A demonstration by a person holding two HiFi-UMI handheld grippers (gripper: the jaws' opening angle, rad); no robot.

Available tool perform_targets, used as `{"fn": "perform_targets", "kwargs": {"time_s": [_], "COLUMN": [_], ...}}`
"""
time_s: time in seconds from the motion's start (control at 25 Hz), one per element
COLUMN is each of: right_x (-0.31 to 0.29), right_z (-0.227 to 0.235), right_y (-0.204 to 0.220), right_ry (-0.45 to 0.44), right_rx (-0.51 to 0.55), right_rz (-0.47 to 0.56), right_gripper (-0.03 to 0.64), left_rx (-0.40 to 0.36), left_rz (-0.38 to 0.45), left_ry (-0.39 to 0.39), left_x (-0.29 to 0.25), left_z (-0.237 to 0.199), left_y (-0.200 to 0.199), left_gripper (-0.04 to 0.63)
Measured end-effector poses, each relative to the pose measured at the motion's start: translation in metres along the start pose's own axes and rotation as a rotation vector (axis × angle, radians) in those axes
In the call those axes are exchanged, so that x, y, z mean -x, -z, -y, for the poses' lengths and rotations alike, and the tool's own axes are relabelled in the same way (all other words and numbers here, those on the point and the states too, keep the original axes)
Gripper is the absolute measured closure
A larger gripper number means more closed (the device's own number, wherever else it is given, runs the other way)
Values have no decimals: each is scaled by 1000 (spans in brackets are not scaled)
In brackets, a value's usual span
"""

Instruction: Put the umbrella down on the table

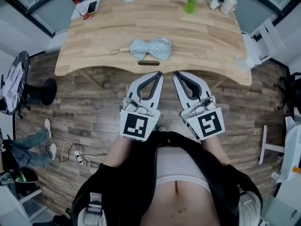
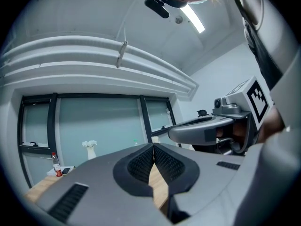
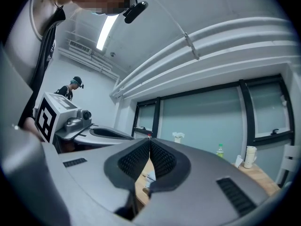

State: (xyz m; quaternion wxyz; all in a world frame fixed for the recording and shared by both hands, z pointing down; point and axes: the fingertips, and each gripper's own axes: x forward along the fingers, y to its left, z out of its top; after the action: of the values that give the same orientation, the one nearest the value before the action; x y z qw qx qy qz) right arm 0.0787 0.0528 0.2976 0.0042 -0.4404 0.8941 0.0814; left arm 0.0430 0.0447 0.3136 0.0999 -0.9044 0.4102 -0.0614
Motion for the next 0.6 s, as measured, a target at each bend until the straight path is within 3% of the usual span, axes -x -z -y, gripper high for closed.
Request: {"fn": "perform_targets", "kwargs": {"time_s": [0.2,0.6], "right_x": [5,22], "right_z": [2,-12], "right_y": [-2,-3], "right_ry": [4,21], "right_rx": [49,26], "right_rz": [0,-9], "right_gripper": [589,589], "left_rx": [1,-2], "left_rz": [-5,7], "left_ry": [13,35], "left_x": [-2,13], "left_z": [9,28], "left_y": [-4,-7], "left_gripper": [588,589]}}
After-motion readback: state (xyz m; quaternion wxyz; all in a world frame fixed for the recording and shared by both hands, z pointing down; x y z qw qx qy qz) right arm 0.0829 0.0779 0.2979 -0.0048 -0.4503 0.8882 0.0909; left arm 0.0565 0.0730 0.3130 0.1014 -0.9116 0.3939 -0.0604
